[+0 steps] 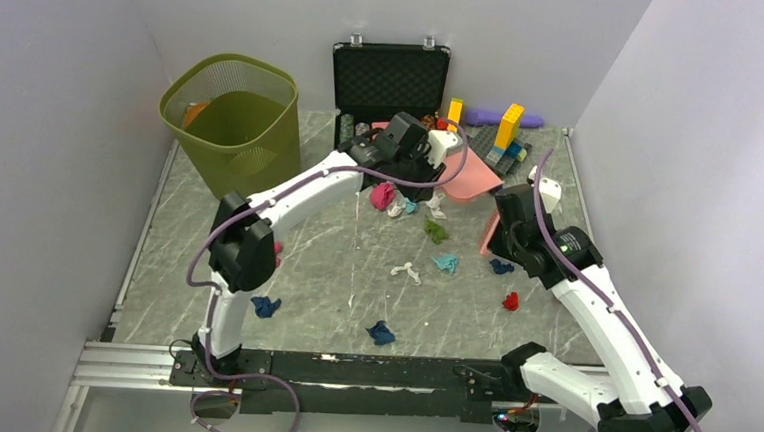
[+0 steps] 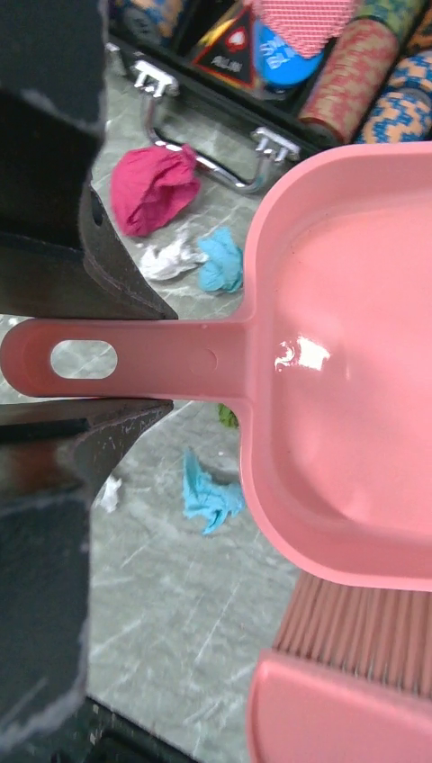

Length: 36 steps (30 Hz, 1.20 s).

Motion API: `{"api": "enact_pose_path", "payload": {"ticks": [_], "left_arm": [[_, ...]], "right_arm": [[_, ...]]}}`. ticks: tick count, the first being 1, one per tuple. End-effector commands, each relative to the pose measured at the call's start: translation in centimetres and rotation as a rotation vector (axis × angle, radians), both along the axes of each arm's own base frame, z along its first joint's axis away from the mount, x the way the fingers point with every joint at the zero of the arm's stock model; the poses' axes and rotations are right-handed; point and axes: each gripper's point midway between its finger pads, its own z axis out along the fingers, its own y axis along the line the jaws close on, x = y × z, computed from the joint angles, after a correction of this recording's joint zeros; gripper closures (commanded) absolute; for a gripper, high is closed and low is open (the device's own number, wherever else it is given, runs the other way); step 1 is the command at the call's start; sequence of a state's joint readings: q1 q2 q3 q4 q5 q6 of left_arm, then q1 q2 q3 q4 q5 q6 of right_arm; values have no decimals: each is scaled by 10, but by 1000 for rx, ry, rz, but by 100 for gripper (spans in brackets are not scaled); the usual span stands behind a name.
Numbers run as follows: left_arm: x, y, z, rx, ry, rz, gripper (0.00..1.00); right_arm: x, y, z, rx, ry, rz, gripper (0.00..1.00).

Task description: Sweep away the paper scraps from the table

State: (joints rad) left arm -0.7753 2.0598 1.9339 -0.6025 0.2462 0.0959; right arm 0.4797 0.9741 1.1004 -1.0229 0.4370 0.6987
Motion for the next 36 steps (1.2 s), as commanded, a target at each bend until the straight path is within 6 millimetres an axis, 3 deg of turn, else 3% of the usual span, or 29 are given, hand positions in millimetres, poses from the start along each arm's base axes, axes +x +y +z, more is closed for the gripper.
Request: {"api": "enact_pose_path", "payload": {"ticks": [1, 5, 9, 16, 21, 27, 36], "left_arm": [[-10, 27, 35, -67, 53, 160, 100], [-21, 70, 51, -132, 71, 276, 100], [-40, 109, 63, -154, 65, 344, 100], [-79, 155, 71, -146, 20, 391, 100], [-92, 173, 74, -157, -18, 405, 100], [-95, 181, 74, -148, -42, 405, 100], [-96, 184, 69, -154, -46, 397, 100]], "right_arm": [[19, 15, 11, 70, -54, 27, 100], [40, 17, 5, 251, -129, 0, 100], [74, -3, -13, 468, -224, -108, 100], [108, -36, 6, 581, -514, -208, 100], [121, -44, 5, 663, -608, -200, 100], [142, -44, -17, 760, -620, -200, 100], [155, -68, -86, 851, -552, -433, 100]]}}
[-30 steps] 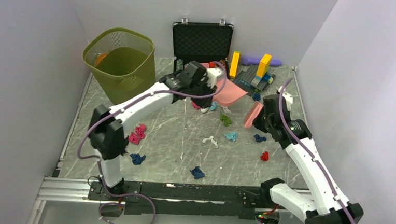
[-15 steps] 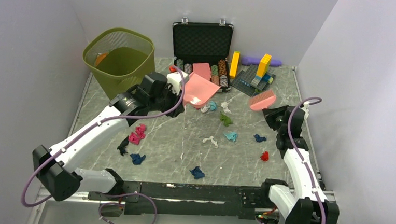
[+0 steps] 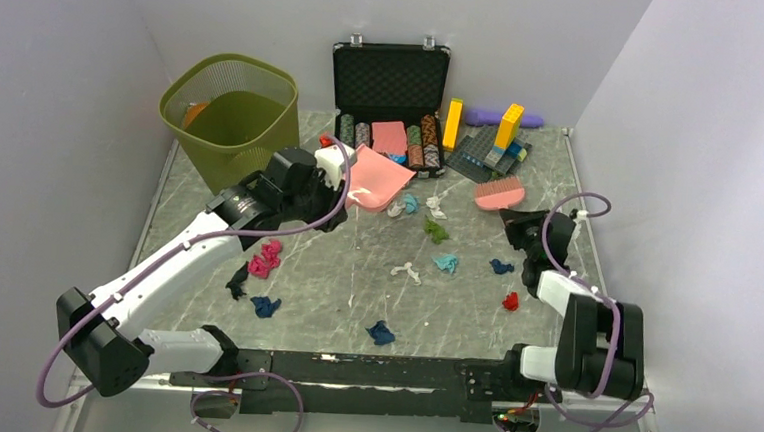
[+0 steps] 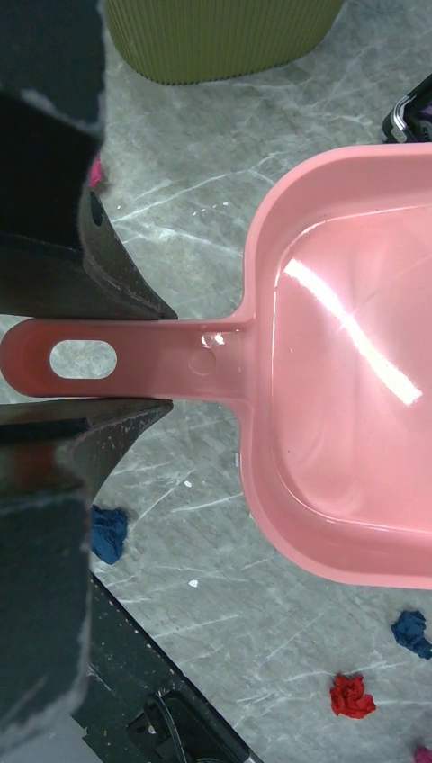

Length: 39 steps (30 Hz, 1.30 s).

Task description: Sweep away the paper scraps from the table

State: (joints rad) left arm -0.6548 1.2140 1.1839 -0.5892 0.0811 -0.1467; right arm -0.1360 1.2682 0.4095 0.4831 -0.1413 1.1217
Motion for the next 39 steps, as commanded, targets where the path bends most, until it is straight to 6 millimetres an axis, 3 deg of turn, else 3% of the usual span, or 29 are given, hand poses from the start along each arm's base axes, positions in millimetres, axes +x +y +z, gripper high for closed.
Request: {"api": "enact_pose_path", "payload": {"ticks": [1, 5, 7, 11, 17, 20, 23, 27, 33, 39], "left_arm": [[3, 3, 14, -32, -59, 3, 100], [2, 7, 15, -29, -66, 10, 100], [2, 10, 16, -27, -74, 14, 100], [1, 13, 18, -20, -78, 15, 100], [-1, 12, 25, -28, -87, -1, 100], [-1, 11, 26, -32, -85, -10, 100], [-1, 8, 27, -32, -78, -19, 100], [0, 10, 28, -24, -83, -18, 100], [-1, 11, 32, -39, -91, -13, 100], [-3, -2, 31, -80, -64, -57, 100]], "right_arm": [[15, -18, 3, 90, -78, -111, 100], [10, -26, -28, 180, -5, -169, 100], [5, -24, -34, 213, 6, -160, 100], [-26, -24, -45, 246, 128, -220, 100], [-79, -35, -6, 122, 187, -312, 100], [-87, -41, 20, 84, 132, -334, 100], [-70, -39, 39, 47, 44, -274, 100], [-24, -16, 64, 66, -144, -50, 100], [25, -2, 56, 153, -244, 89, 100], [48, -3, 36, 194, -293, 107, 100]]}}
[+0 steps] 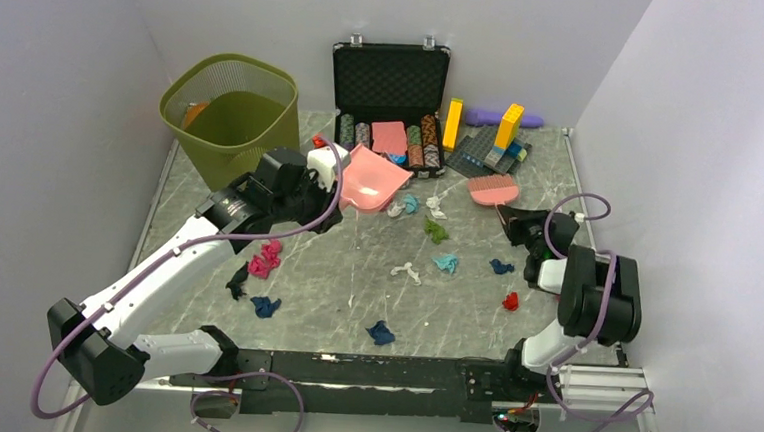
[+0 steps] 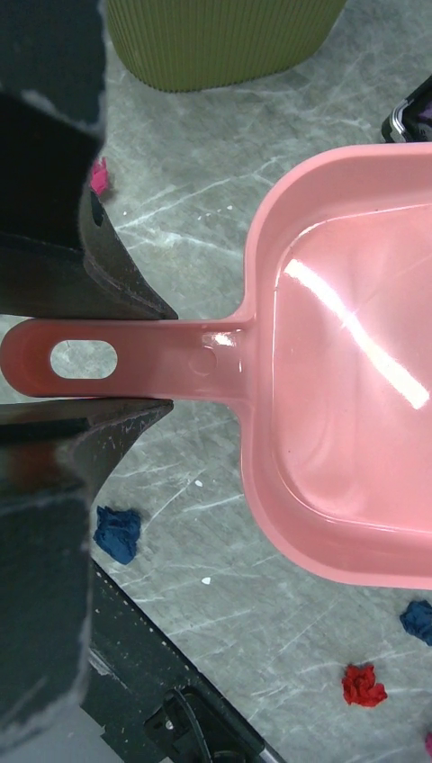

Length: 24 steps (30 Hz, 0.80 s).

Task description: Sweep away the paper scraps from the table

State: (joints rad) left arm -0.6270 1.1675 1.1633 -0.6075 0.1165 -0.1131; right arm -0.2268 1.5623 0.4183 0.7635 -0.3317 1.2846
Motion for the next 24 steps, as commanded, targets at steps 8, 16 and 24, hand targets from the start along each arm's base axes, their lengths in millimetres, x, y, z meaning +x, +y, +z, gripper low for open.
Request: {"api": "enact_pose_path", "payload": {"ticks": [8, 16, 24], "left_arm": [[7, -12, 23, -56, -49, -34, 100], [10, -14, 19, -44, -39, -39, 100], [9, -13, 18, -44, -37, -37, 100]], "right_arm": [[33, -12, 34, -29, -214, -24, 100], [38, -30, -3, 65, -116, -103, 100], [2, -29, -38, 200, 162, -199, 100]]}}
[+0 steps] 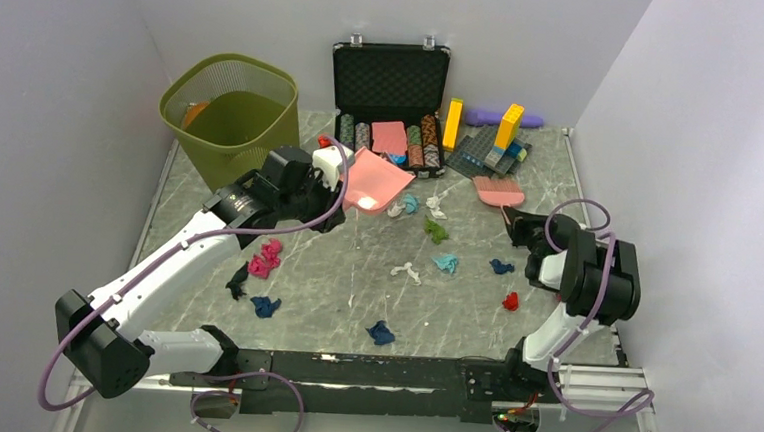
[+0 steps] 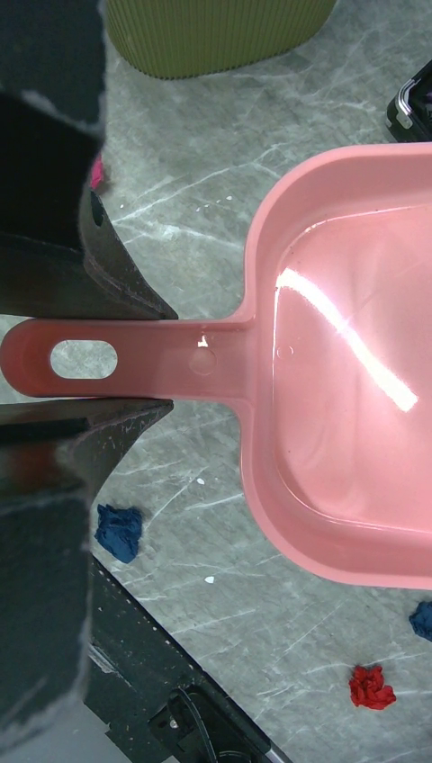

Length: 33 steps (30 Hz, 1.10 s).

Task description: Sweep away the paper scraps from the table

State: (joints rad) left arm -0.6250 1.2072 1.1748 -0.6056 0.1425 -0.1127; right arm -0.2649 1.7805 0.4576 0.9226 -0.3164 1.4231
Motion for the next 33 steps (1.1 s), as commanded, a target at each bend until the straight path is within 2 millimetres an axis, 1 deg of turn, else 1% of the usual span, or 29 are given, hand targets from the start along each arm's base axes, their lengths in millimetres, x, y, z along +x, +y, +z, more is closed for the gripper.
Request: {"api": "enact_pose_path", "payload": {"ticks": [1, 4, 6, 8, 10, 12, 14, 17, 19, 21, 22, 23, 24, 25, 27, 29, 30, 31, 33], "left_arm": [[6, -6, 25, -49, -67, -18, 100], [6, -6, 23, -46, -66, -18, 100], [6, -5, 23, -46, -68, -16, 100], [6, -5, 23, -51, -73, -15, 100], [4, -5, 23, -55, -72, -19, 100], [4, -6, 23, -60, -73, -21, 100], [3, -6, 24, -63, -73, -24, 100], [2, -7, 25, -69, -78, -31, 100], [2, -6, 25, -69, -79, -34, 100], [1, -5, 26, -64, -87, -32, 100], [1, -3, 27, -62, -92, -30, 100], [1, -2, 27, -58, -97, -26, 100], [0, 0, 27, -55, -102, -23, 100], [0, 1, 29, -53, -107, -21, 100], [-1, 4, 29, -46, -114, -17, 100], [-3, 8, 29, -34, -117, -14, 100], [-4, 9, 28, -29, -118, -12, 100], [-5, 11, 28, -25, -120, -13, 100], [-6, 12, 28, -22, -124, -13, 100]], "right_arm": [[-25, -5, -11, 95, 168, -94, 100], [-49, -5, -9, 71, 292, -110, 100], [-69, -3, -3, 23, 392, -120, 100], [-94, 2, 3, 6, 469, -105, 100], [-116, 8, 13, -10, 503, -84, 100], [-132, 13, 28, -31, 487, -62, 100], [-139, 14, 54, -91, 393, -48, 100], [-125, 12, 92, -252, 177, 24, 100], [-120, 11, 101, -312, 153, 71, 100], [-108, 14, 119, -366, 118, 147, 100], [-107, 12, 115, -378, 151, 167, 100], [-100, 11, 124, -410, 139, 190, 100], [-94, 7, 126, -447, 151, 205, 100], [-91, -1, 129, -496, 184, 204, 100], [-89, -28, 134, -623, 290, 162, 100], [-90, -57, 145, -756, 371, 99, 100], [-90, -68, 153, -808, 398, 74, 100], [-91, -76, 158, -840, 421, 49, 100], [-86, -83, 169, -880, 412, 31, 100]]}}
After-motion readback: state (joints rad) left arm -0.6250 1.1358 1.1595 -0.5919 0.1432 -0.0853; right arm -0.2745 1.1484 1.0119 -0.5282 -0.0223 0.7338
